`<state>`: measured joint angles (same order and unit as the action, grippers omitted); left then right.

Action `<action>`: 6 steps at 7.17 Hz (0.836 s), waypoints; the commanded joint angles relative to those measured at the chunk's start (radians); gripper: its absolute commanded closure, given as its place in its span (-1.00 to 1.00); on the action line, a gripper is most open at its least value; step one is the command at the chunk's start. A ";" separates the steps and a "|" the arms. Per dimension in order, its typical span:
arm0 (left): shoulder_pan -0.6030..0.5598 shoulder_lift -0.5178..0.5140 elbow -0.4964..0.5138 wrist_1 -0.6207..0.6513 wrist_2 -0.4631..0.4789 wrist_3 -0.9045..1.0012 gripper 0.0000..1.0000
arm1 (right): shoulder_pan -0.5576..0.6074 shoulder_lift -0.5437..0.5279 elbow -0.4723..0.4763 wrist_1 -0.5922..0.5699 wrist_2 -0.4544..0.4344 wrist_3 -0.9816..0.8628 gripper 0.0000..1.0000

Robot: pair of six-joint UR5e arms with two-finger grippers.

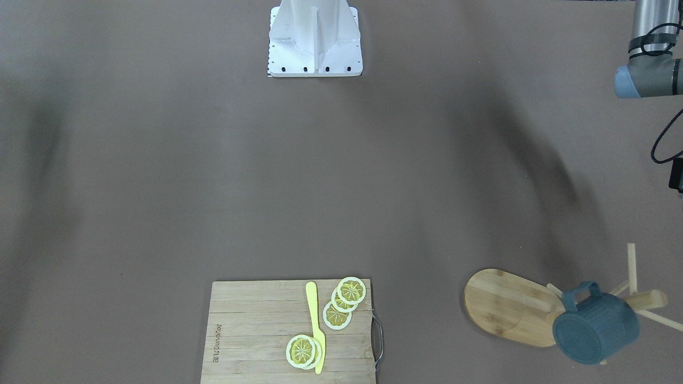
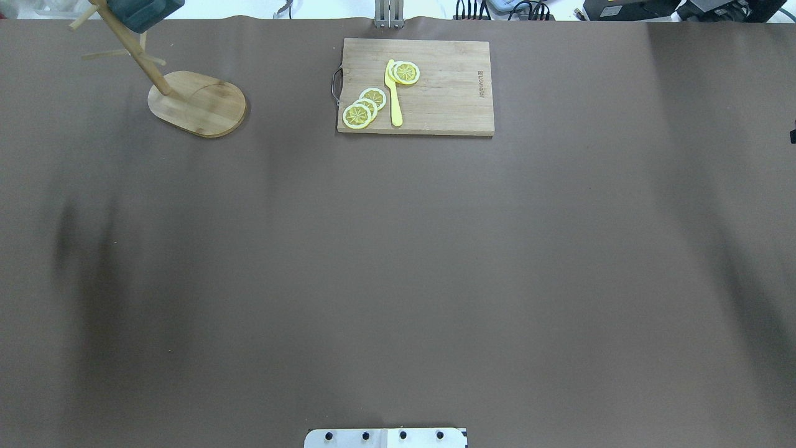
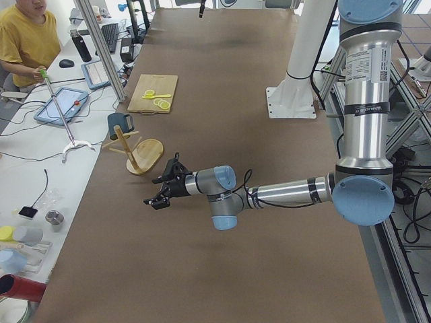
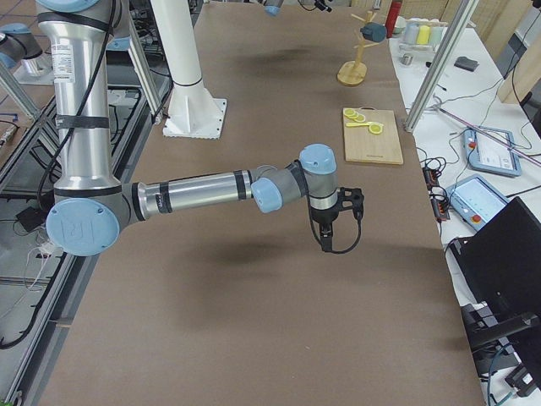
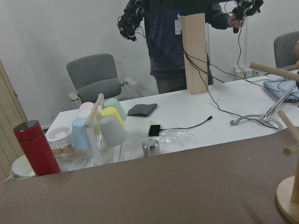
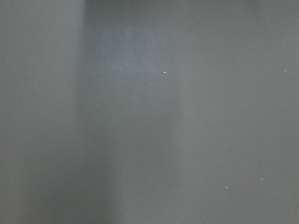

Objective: Hang cup on storage rack
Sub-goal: 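Release the mug and withdraw the left gripper from the stand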

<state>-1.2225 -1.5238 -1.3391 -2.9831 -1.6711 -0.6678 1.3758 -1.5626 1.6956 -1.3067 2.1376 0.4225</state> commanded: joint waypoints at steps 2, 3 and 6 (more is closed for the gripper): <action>-0.295 -0.010 -0.087 0.308 -0.633 0.011 -0.97 | 0.133 -0.005 -0.164 0.001 0.099 -0.256 -1.00; -0.310 -0.001 -0.157 0.440 -0.727 0.016 -0.97 | 0.143 -0.010 -0.187 0.001 0.099 -0.287 -1.00; -0.276 0.042 -0.169 0.664 -0.799 0.204 -0.97 | 0.163 -0.020 -0.220 0.001 0.100 -0.333 -1.00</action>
<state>-1.5050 -1.4933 -1.4995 -2.4416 -2.4431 -0.5661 1.5294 -1.5773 1.4889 -1.3058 2.2372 0.1186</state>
